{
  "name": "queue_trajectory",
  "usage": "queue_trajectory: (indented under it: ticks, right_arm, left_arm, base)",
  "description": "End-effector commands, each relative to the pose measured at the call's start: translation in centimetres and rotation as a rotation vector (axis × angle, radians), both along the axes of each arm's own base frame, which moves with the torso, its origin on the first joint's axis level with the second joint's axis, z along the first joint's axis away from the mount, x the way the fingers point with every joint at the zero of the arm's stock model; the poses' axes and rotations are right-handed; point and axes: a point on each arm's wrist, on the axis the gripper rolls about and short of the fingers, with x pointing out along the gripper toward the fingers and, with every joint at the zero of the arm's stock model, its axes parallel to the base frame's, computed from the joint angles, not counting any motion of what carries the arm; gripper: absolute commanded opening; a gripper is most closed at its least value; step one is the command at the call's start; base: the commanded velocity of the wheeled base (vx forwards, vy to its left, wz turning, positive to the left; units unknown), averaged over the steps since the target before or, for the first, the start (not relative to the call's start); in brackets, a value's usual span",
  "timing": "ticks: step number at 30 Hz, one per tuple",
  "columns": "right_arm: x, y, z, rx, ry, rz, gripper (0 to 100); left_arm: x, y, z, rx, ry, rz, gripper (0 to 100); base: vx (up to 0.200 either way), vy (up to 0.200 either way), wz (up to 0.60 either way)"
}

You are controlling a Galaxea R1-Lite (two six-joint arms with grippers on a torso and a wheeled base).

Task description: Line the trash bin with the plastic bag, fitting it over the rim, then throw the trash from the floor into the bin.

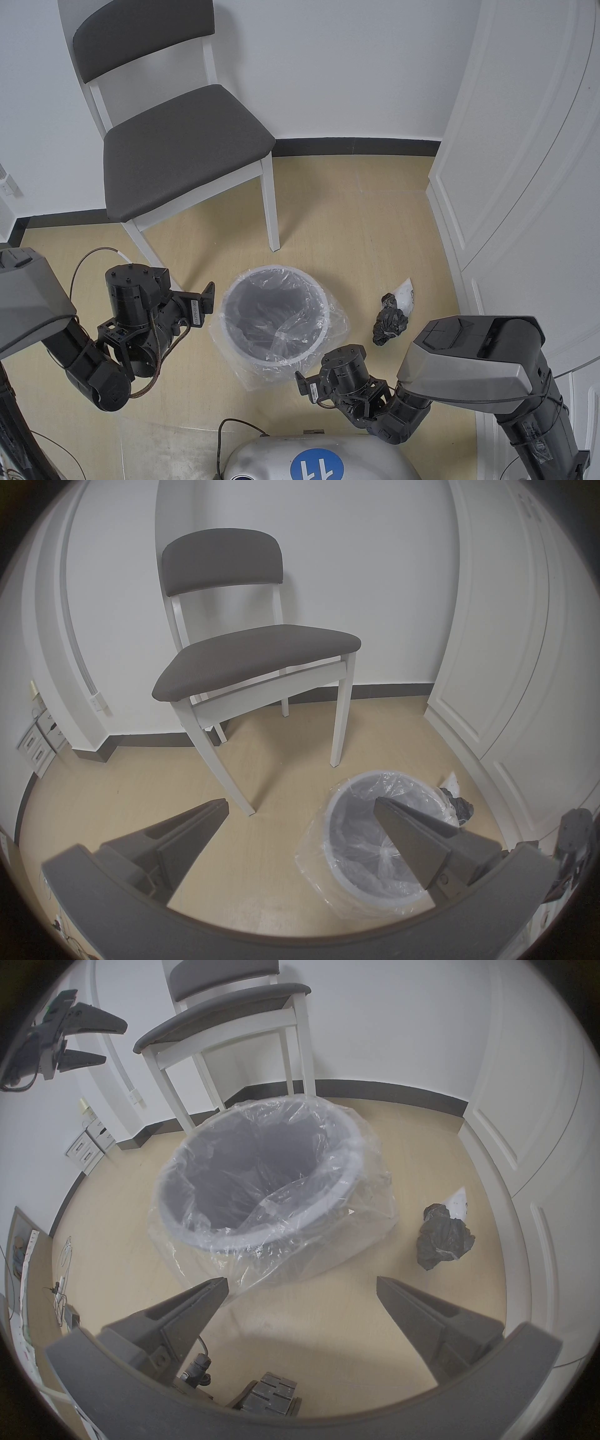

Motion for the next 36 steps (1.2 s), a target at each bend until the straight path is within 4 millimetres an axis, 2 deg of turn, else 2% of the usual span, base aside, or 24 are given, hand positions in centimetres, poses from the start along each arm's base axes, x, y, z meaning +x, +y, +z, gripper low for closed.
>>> queue_trajectory:
  ticks: [1,6,12,24,29,36]
  right_arm:
    - [0.4,-0.1,-1.3,-0.008,0.013,-0.006,100]
    - [0.7,-0.1,-1.3,0.034,0.033,0.017,100]
    - [2.5,-0.5,-1.2,0.074,0.046,-0.038,100]
    - [4.4,-1.4,-0.8,0.101,0.164,-0.118,100]
    - [4.4,-1.6,-0.8,0.180,0.224,-0.094,100]
    - [4.5,-1.7,-0.9,0.205,0.236,-0.107,100]
  left_arm:
    - [0.1,-0.1,-0.5,0.006,0.016,-0.001,100]
    - [0.2,-0.1,-1.0,0.009,0.024,0.000,100]
    - [0.2,-0.1,-1.0,0.009,0.026,0.000,100]
    - [0.3,0.0,-1.0,0.009,0.026,0.004,100]
    - [0.3,0.1,-1.0,0.009,0.026,0.006,100]
    - [0.3,0.1,-1.0,0.009,0.026,0.007,100]
  base:
    - [0.000,0.000,0.00]
    - [0.000,0.000,0.00]
    - [0.000,0.000,0.00]
    - [0.000,0.000,0.00]
    - [0.000,0.000,0.00]
    - [0.000,0.000,0.00]
